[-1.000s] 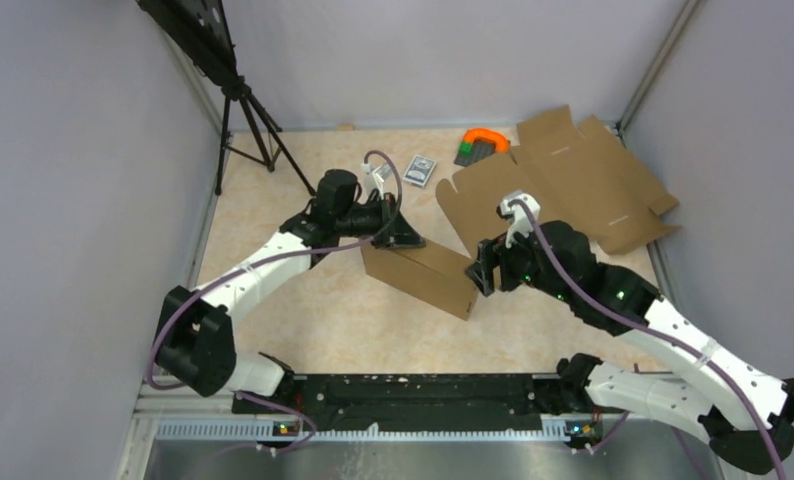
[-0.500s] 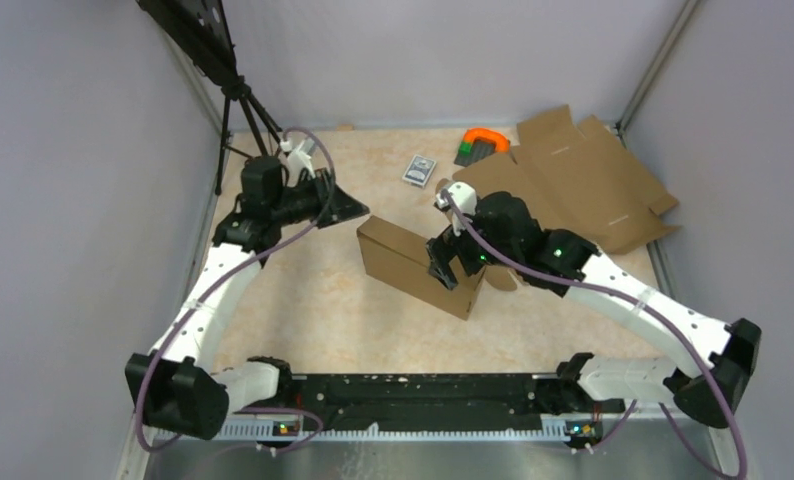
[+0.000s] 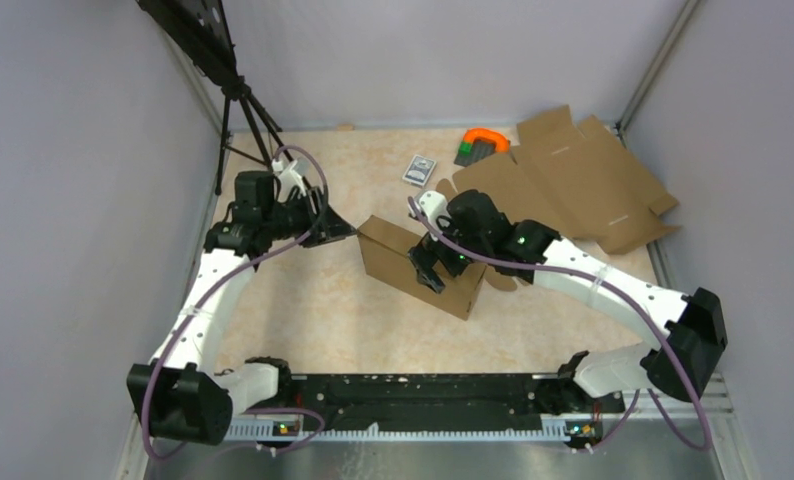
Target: Fold the paper box
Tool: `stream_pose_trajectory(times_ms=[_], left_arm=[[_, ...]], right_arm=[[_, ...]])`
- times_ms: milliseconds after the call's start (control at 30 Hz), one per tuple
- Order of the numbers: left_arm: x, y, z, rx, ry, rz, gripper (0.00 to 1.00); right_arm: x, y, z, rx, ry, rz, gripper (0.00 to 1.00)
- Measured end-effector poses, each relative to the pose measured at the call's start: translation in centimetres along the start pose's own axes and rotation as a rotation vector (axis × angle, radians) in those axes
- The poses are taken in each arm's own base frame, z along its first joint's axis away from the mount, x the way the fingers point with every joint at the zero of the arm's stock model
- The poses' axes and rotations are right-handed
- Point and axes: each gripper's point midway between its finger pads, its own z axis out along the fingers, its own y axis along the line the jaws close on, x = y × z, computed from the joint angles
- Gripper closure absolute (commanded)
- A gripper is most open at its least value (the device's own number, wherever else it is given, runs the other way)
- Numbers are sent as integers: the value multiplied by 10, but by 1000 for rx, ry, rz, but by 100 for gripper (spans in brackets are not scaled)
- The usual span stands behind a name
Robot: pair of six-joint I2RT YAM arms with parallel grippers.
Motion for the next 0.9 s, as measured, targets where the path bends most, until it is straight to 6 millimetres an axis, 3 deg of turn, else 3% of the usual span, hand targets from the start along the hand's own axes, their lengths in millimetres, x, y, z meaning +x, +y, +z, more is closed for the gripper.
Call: stream_pose_trajectory(times_ms=[267, 500, 900], left_arm=[[1, 8, 10, -14, 45, -36, 52], [-4, 6, 22, 39, 60, -91, 64], [-2, 9, 22, 36, 69, -103, 71]], right_arm=[[0, 11, 4, -72, -18, -32, 21], [14, 12, 13, -81, 21, -33, 28], [16, 8, 18, -63, 16, -31, 35]])
